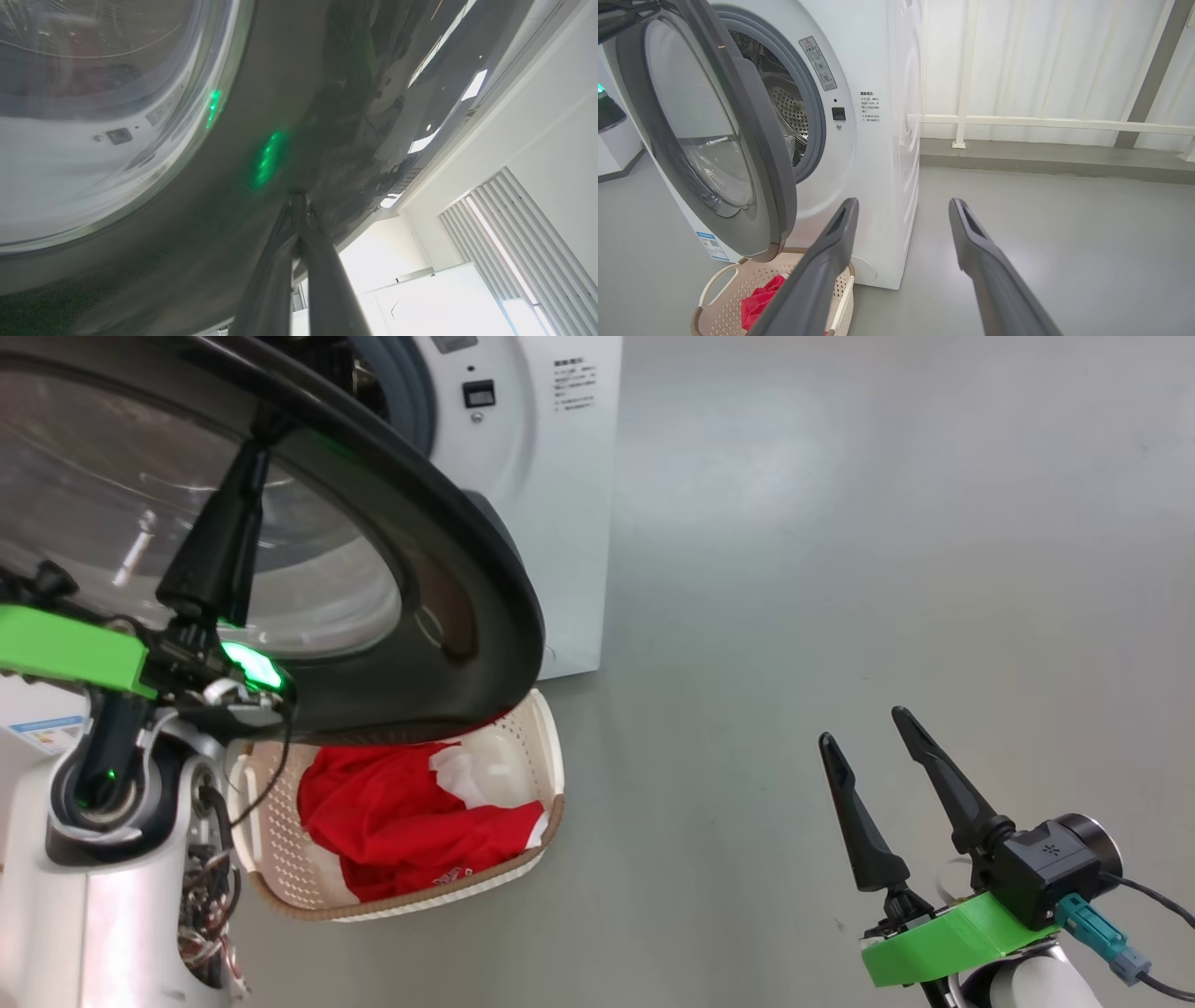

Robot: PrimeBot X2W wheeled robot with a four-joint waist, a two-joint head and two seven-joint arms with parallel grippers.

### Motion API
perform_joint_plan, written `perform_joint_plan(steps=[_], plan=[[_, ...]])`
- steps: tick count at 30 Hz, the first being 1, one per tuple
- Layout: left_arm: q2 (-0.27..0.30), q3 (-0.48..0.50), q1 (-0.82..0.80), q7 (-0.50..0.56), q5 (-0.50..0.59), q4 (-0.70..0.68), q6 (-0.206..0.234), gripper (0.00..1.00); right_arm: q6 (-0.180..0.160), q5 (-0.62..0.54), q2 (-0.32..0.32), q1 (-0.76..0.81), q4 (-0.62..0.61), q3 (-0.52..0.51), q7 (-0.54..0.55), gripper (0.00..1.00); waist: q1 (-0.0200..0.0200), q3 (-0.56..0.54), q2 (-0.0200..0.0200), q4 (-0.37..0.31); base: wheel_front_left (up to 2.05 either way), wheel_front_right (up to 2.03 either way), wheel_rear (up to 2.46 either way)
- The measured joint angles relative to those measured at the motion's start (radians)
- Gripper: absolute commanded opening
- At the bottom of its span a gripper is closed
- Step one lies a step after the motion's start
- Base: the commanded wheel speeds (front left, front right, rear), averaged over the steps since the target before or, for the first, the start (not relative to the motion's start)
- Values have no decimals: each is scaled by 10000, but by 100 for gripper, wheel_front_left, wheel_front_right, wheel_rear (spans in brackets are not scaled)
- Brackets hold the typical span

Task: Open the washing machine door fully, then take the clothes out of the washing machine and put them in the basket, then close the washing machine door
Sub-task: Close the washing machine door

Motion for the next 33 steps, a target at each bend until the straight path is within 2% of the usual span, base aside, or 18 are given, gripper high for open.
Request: perform_joint_plan(steps=[11,20,21,22,23,33], plan=[[84,81,-689,-299,431,667,-443,0,0,10,2,-20,-63,6,0,100,0,309,0,-421,0,0,0],[69,79,-732,-311,443,936,-596,0,0,10,4,-35,-79,-8,0,100,0,285,0,-232,0,0,0],[69,94,-727,-426,495,966,-596,12,0,10,4,-35,-79,-8,0,100,0,258,0,-192,0,0,0],[71,104,-716,-527,596,986,-596,77,0,10,4,-35,-79,-8,0,100,0,232,0,-145,0,0,0],[71,104,-716,-527,596,986,-596,100,0,10,4,-35,-79,-8,0,100,0,232,0,-145,0,0,0],[50,123,249,-830,842,1108,-508,100,0,12,6,-19,77,75,0,100,0,-221,0,347,0,0,0]])
